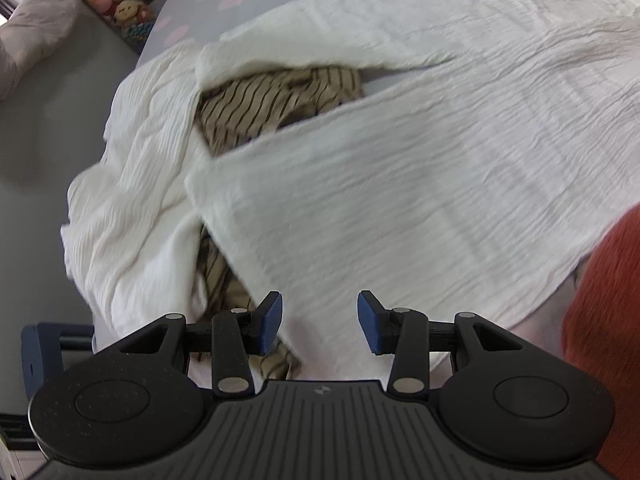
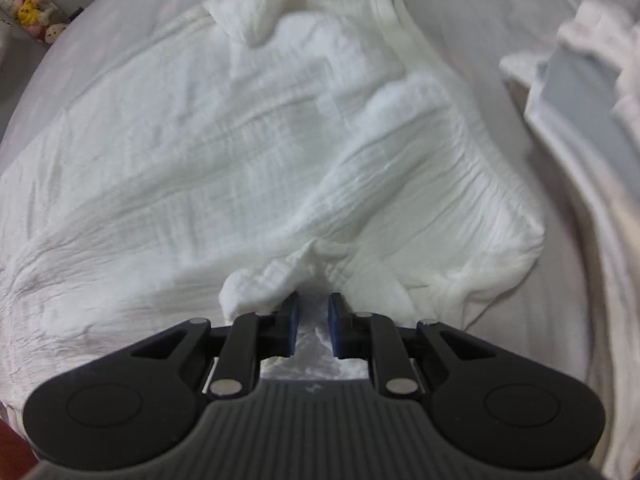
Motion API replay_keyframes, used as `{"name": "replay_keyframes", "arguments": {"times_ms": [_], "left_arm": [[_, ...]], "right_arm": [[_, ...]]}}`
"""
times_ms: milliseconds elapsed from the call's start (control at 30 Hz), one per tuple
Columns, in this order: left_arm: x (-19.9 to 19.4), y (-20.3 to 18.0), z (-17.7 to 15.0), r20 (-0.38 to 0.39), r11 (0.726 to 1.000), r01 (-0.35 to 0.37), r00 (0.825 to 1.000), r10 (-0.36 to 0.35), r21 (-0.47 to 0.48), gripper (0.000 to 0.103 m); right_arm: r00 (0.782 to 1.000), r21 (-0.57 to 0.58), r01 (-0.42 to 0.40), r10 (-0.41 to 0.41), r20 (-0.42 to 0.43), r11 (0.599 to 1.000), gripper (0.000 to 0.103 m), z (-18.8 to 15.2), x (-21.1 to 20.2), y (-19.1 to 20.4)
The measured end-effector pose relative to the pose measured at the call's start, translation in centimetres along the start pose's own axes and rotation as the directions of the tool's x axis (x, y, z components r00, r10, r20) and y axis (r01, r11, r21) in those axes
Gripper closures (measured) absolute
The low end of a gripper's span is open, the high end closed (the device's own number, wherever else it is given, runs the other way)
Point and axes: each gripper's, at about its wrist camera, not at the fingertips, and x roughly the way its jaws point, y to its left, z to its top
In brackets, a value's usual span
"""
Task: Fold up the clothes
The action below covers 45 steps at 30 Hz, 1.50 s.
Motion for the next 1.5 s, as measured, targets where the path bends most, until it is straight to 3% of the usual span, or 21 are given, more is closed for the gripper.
{"name": "replay_keyframes", "arguments": {"times_ms": [167,300,400,600,700,867,1000,1100,1267,1400,1500], "left_arm": [[-0.1,-0.4,0.9,0.015,0.999,0.013,1.000,-0.013,0.030,0.060],[-0.2,-0.6,0.5,0.022,0.998,0.032,0.999,-0.034,0.061,0.060],[0.3,-0.7,-0.4,0.005,0.995,0.039,0.999,-0.040,0.089,0.060],[0.6,-1.0,-2.5,-0.004,0.988,0.047,0.999,-0.047,0.146,0.060],[0.6,-1.4,-3.4,-0.007,0.981,0.053,0.999,-0.053,0.186,0.060],[0.9,-2.9,-4.7,-0.015,0.947,0.035,0.999,-0.031,0.318,0.060],[1.3,-4.0,-5.2,-0.032,0.915,0.054,0.998,-0.045,0.401,0.060],[1.9,-4.7,-5.4,-0.051,0.894,0.078,0.997,-0.062,0.441,0.060],[2.8,-5.5,-5.7,-0.088,0.876,0.142,0.990,-0.114,0.461,0.065],[3.4,-5.7,-6.0,-0.105,0.877,0.164,0.986,-0.131,0.451,0.065],[3.6,-5.6,-6.2,-0.106,0.885,0.171,0.985,-0.139,0.432,0.065]], "right_arm": [[1.000,-0.023,-0.012,0.013,0.024,1.000,0.084,-0.2,-1.4,0.0],[0.996,-0.121,-0.034,0.043,0.074,0.992,0.079,-0.9,-4.8,0.5],[0.995,-0.231,0.011,0.012,0.095,0.973,0.079,-1.8,-6.6,0.6],[0.989,-0.454,0.121,-0.068,0.131,0.883,0.073,-3.1,-7.9,0.5],[0.983,-0.557,0.164,-0.088,0.160,0.814,0.072,-3.8,-8.4,0.6],[0.974,-0.721,0.225,-0.141,0.176,0.656,0.072,-5.1,-7.4,2.0],[0.968,-0.781,0.249,-0.162,0.190,0.573,0.072,-5.6,-6.9,2.2],[0.964,-0.836,0.264,-0.155,0.216,0.481,0.072,-6.4,-6.7,2.5],[0.958,-0.927,0.280,-0.135,0.253,0.248,0.072,-8.0,-6.4,3.3],[0.957,-0.967,0.256,-0.138,0.255,-0.010,0.072,-9.6,-5.5,4.0],[0.952,-0.958,0.217,-0.175,0.250,-0.188,0.065,-10.6,-4.3,3.9]]}}
